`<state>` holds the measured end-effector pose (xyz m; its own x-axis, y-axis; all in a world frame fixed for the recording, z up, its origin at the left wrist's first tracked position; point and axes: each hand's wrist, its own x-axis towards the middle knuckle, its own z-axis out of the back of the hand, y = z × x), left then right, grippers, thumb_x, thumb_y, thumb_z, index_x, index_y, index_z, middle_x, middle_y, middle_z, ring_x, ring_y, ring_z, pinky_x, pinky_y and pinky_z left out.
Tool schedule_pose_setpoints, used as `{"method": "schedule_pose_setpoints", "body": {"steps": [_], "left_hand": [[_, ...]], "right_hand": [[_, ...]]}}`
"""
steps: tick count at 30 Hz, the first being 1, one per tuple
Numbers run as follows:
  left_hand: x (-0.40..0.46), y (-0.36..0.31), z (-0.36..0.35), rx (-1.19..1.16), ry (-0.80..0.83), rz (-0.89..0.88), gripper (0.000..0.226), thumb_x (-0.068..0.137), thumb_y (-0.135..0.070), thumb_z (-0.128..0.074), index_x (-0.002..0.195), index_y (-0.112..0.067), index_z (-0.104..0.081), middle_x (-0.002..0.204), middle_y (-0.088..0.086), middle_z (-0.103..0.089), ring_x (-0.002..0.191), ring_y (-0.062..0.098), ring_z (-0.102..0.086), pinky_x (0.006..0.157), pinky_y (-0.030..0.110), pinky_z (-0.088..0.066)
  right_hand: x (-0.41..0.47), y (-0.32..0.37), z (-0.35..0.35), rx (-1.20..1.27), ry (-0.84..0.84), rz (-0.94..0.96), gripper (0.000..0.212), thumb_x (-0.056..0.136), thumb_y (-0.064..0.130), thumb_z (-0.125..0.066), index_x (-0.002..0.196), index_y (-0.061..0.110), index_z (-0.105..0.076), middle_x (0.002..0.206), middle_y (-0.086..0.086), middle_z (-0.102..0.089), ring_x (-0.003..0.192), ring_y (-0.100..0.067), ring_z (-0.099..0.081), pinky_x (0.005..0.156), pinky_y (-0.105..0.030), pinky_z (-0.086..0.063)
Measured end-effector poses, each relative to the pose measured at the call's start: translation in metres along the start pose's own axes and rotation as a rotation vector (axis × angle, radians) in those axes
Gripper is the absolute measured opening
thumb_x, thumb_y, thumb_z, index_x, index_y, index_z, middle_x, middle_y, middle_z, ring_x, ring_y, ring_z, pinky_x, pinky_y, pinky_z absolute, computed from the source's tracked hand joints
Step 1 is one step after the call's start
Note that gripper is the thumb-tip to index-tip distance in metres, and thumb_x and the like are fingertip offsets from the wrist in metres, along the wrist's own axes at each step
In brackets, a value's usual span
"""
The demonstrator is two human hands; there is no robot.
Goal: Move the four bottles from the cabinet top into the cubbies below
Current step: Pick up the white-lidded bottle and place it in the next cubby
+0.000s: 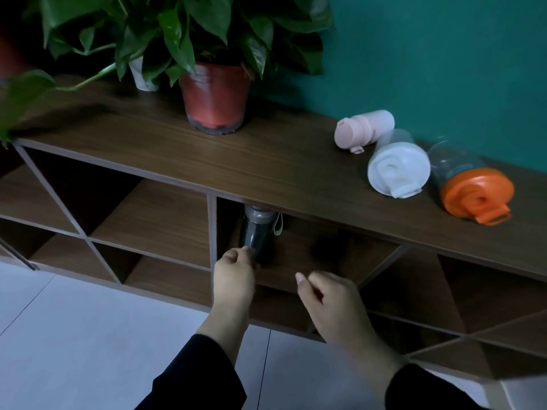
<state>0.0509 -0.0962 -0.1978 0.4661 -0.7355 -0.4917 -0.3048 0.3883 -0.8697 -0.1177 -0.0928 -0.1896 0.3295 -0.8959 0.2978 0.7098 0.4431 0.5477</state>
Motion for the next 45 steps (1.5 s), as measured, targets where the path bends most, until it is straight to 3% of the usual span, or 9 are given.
{"method": "schedule_pose_setpoints", "body": {"steps": [6, 9, 12, 17, 22, 32, 38, 42, 45], "left_hand": [[-0.020, -0.003, -0.004, 0.054, 0.069, -0.066, 0.025, 0.106, -0.026, -0.047, 0.111, -0.018, -0.070, 0.092, 0.008, -0.067, 0.075, 0.019, -0.061, 0.069, 0.032, -0.050], [-0.031, -0.004, -0.003, 0.070, 0.087, -0.100, 0.025, 0.106, -0.022, -0.046, 0.113, -0.017, -0.069, 0.096, 0.010, -0.070, 0.081, 0.019, -0.065, 0.066, 0.029, -0.049], [-0.040, -0.007, -0.002, 0.082, 0.114, -0.142, 0.023, 0.106, -0.021, -0.047, 0.112, -0.016, -0.069, 0.093, 0.012, -0.071, 0.080, 0.020, -0.066, 0.064, 0.028, -0.050], [-0.048, -0.013, 0.003, 0.117, 0.134, -0.213, 0.023, 0.106, -0.019, -0.046, 0.112, -0.015, -0.068, 0.099, 0.016, -0.073, 0.078, 0.018, -0.065, 0.060, 0.023, -0.048], [-0.051, -0.018, 0.009, 0.118, 0.135, -0.221, 0.024, 0.107, -0.021, -0.046, 0.115, -0.019, -0.068, 0.092, 0.004, -0.070, 0.073, 0.010, -0.062, 0.062, 0.022, -0.050], [-0.062, -0.017, 0.006, 0.158, 0.120, -0.237, 0.023, 0.106, -0.022, -0.047, 0.112, -0.019, -0.069, 0.089, 0.003, -0.070, 0.072, 0.011, -0.061, 0.061, 0.024, -0.049], [-0.070, -0.020, 0.010, 0.073, 0.101, -0.246, 0.033, 0.106, -0.039, -0.044, 0.106, -0.019, -0.070, 0.087, 0.005, -0.070, 0.070, 0.015, -0.064, 0.064, 0.031, -0.052], [-0.071, -0.020, 0.014, -0.070, 0.094, -0.092, 0.049, 0.104, -0.051, -0.039, 0.106, -0.013, -0.069, 0.089, 0.010, -0.073, 0.069, 0.026, -0.068, 0.054, 0.035, -0.059], [-0.069, -0.017, 0.013, -0.009, 0.129, 0.012, 0.049, 0.104, -0.050, -0.042, 0.112, -0.010, -0.069, 0.098, 0.016, -0.076, 0.078, 0.031, -0.073, 0.070, 0.048, -0.066]], "right_hand": [[0.032, 0.014, 0.097, 0.049, -0.485, 0.181, 0.012, 0.091, 0.014, -0.065, 0.094, 0.003, -0.065, 0.102, -0.004, -0.057, 0.096, -0.025, -0.058, 0.084, -0.037, -0.048], [0.081, 0.003, 0.126, 0.007, -0.630, -0.027, 0.054, 0.079, 0.028, -0.075, 0.125, 0.006, -0.056, 0.128, -0.008, -0.049, 0.122, -0.028, -0.049, 0.103, -0.048, -0.042], [0.121, -0.003, 0.139, -0.106, -0.522, -0.204, 0.087, 0.072, 0.044, -0.079, 0.145, 0.017, -0.040, 0.148, -0.011, -0.037, 0.134, -0.030, -0.039, 0.114, -0.041, -0.030], [0.148, -0.024, 0.131, -0.247, -0.310, -0.356, 0.088, 0.067, 0.059, -0.078, 0.139, 0.026, -0.041, 0.146, -0.011, -0.036, 0.126, -0.040, -0.047, 0.099, -0.044, -0.042], [0.151, -0.027, 0.125, -0.262, -0.357, -0.364, 0.078, 0.068, 0.047, -0.080, 0.132, 0.023, -0.043, 0.138, -0.014, -0.042, 0.115, -0.044, -0.053, 0.095, -0.046, -0.047], [0.091, -0.001, 0.138, 0.097, -0.580, -0.113, 0.068, 0.070, 0.030, -0.078, 0.129, 0.012, -0.048, 0.128, -0.009, -0.046, 0.117, -0.021, -0.046, 0.102, -0.042, -0.042], [-0.013, 0.076, 0.137, 0.479, -0.409, -0.071, 0.065, 0.065, 0.029, -0.079, 0.124, 0.030, -0.051, 0.122, 0.004, -0.057, 0.109, -0.005, -0.059, 0.087, -0.021, -0.051], [-0.077, 0.098, 0.108, 0.760, -0.320, -0.235, 0.066, 0.046, 0.035, -0.079, 0.106, 0.055, -0.060, 0.111, 0.024, -0.067, 0.094, -0.003, -0.070, 0.065, -0.015, -0.055], [-0.100, 0.089, 0.086, 0.723, -0.232, -0.461, 0.067, 0.042, 0.042, -0.082, 0.103, 0.057, -0.058, 0.106, 0.022, -0.067, 0.088, -0.012, -0.072, 0.059, -0.021, -0.057]]}}
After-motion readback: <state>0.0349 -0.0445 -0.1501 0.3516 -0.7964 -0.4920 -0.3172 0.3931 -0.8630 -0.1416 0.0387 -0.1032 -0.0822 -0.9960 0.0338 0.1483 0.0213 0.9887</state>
